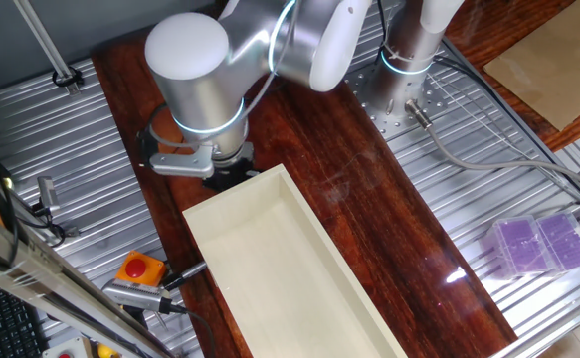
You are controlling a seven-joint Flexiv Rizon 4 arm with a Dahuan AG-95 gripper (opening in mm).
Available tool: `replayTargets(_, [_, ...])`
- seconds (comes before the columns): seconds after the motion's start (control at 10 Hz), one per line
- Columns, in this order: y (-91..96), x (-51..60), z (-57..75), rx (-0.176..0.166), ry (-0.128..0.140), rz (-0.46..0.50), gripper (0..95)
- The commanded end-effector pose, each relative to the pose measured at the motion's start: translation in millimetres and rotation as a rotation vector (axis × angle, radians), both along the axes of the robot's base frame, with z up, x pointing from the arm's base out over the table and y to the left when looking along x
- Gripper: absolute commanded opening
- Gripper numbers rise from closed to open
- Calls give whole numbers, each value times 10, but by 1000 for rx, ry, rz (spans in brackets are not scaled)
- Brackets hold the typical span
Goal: Turn on the water tap
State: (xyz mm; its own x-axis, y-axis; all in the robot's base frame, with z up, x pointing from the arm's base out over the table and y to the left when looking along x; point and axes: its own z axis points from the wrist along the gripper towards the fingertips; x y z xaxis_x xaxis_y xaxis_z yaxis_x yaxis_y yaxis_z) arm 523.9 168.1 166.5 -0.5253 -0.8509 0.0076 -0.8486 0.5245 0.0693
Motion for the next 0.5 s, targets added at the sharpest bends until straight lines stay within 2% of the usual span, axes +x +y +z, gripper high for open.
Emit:
replayTargets(0.1, [31,7,-16,4,-4,9,0])
replayTargets(0.5, [98,41,-36,3,-9,29,0])
